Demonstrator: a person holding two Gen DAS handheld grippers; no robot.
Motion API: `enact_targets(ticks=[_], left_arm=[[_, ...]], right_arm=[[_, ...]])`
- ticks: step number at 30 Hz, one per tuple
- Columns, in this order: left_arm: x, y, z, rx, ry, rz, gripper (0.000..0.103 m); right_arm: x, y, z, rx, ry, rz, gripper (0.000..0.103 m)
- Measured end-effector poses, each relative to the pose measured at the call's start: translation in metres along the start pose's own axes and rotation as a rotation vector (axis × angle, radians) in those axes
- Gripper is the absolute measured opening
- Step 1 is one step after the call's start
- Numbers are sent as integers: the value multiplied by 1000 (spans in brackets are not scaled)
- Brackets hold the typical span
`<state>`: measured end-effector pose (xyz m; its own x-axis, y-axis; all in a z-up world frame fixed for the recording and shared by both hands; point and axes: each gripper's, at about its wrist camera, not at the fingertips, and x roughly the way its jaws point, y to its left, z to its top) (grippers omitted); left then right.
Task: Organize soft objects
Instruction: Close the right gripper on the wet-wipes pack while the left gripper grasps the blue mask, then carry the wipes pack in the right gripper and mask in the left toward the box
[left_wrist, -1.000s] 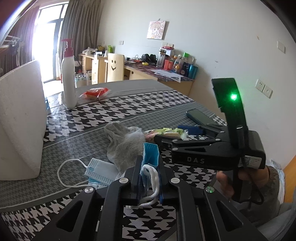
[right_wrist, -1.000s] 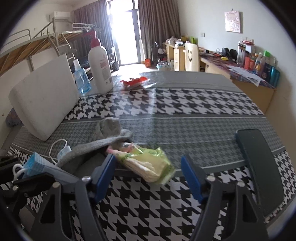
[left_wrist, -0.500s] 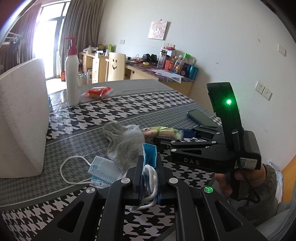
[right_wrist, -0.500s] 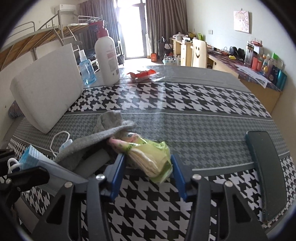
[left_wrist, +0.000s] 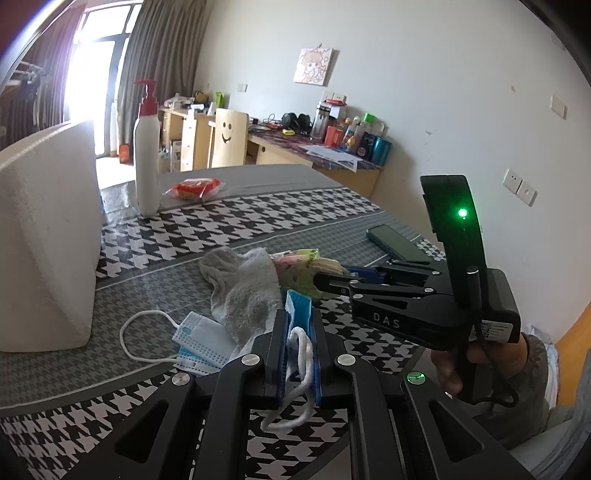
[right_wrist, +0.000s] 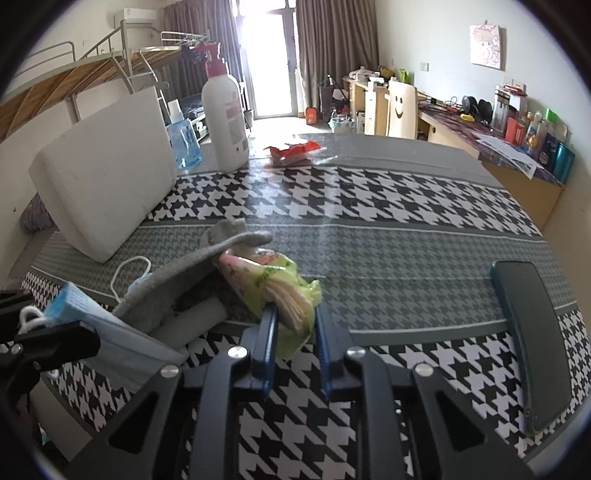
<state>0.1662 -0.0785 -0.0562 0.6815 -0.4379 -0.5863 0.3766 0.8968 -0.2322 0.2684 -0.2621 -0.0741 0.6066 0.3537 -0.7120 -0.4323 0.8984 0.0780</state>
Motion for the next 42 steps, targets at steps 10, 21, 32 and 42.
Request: enact_targets(ticks=[10,21,32,42], left_arm=[[-17,-6,0,21,-43,-20,8],[-21,-15,-14,64,-37,36,58],[-3,-19,-16,77,5,51,48],[9,-21,-14,83,36,61,6]], right_arm=[[-29,-4,1,55,-69,-4,24],[-42,-5,-8,80,-93,-14,24],[-52,-10,-20,111,-102,-20,24],[-58,-17,-28,135,-105,-20,24]])
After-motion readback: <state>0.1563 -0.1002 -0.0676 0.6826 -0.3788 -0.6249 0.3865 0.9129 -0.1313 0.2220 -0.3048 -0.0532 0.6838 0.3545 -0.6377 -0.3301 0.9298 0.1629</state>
